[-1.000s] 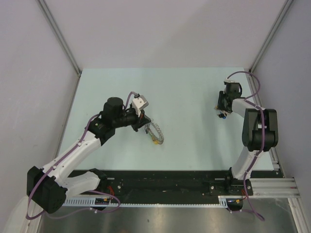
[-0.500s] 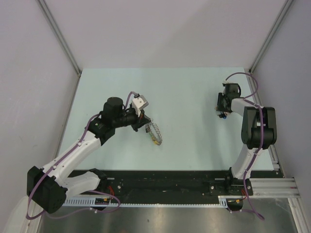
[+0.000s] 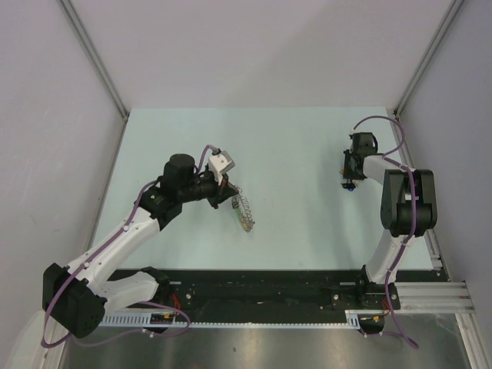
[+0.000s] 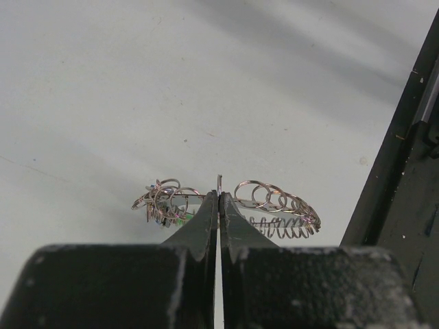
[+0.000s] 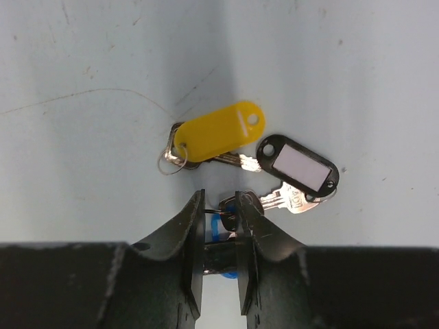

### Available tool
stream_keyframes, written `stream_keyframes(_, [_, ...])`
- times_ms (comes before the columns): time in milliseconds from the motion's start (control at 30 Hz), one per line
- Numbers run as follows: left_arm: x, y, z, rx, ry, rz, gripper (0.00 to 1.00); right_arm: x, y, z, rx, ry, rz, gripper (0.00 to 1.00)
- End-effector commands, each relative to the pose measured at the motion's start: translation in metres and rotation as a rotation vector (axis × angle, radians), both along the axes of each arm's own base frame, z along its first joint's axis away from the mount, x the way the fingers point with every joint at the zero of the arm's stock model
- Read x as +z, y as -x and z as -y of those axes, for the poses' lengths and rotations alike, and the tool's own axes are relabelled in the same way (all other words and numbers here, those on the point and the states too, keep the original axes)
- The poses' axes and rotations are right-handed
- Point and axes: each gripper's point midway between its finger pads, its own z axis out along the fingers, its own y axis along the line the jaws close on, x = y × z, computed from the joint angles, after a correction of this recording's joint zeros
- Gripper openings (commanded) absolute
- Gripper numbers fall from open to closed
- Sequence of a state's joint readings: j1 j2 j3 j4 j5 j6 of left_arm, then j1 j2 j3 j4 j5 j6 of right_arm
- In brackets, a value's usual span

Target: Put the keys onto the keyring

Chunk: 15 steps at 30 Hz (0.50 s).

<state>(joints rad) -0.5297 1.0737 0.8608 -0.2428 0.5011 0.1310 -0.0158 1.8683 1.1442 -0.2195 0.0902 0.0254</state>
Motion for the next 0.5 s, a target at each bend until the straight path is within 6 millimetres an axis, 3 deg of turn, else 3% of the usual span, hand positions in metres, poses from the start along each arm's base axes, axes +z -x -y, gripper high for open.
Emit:
stream_keyframes(0, [0.039,-0.007,0.008,-0.018,0.073,0.082,0.0,0.023,-0.002,-0.022,0.032,0.002,0.02,0.19])
stream_keyframes(167, [0.039,-0.006,0.008,-0.022,0.075,0.082,0.0,0.031,0.008,-0.048,0.056,0.02,0.013,0.17])
stream_keyframes(467, [0.038,-0.006,0.008,-0.018,0.074,0.077,0.0,0.069,0.029,-0.115,0.175,0.002,0.102,0.13])
